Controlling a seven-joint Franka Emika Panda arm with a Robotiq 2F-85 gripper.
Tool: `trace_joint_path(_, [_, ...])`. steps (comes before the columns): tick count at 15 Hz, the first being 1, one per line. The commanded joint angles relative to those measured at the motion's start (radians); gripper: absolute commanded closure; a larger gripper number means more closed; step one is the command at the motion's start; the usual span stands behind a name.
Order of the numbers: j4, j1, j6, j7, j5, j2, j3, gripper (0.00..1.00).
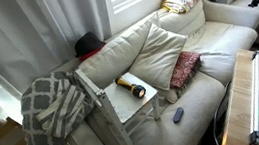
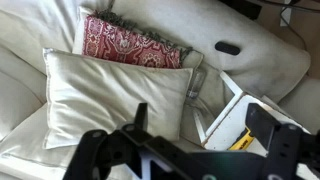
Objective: Switch off the flashlight
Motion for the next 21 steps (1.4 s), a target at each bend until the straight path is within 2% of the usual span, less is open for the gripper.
trace_joint_path(1, [0.002, -0.006, -0.002, -0.002, 0.003, 0.001, 0.006, 0.0])
trace_joint_path(3, [0.002, -0.006, -0.002, -0.002, 0.003, 0.001, 0.006, 0.0])
trace_joint_path(6, [0.022, 0.06, 0.05, -0.024, 0.073, 0.091, 0.033, 0.0])
trace_joint_path(8, [0.035, 0.119, 0.096, -0.035, 0.143, 0.173, 0.072, 0.0])
trace_joint_path(12, [0.089, 0.19, 0.226, -0.054, 0.258, 0.364, 0.157, 0.0])
trace_joint_path(15, [0.16, 0.204, 0.278, -0.063, 0.296, 0.512, 0.23, 0.0])
trace_joint_path(18, [0.233, 0.185, 0.277, -0.086, 0.301, 0.624, 0.288, 0.0])
trace_joint_path(19, [0.255, 0.176, 0.269, -0.096, 0.295, 0.648, 0.302, 0.0])
trace_joint_path(20, [0.199, 0.173, 0.281, -0.049, 0.274, 0.588, 0.308, 0.0])
trace_joint_path(21, [0.22, 0.17, 0.281, -0.055, 0.273, 0.616, 0.317, 0.0])
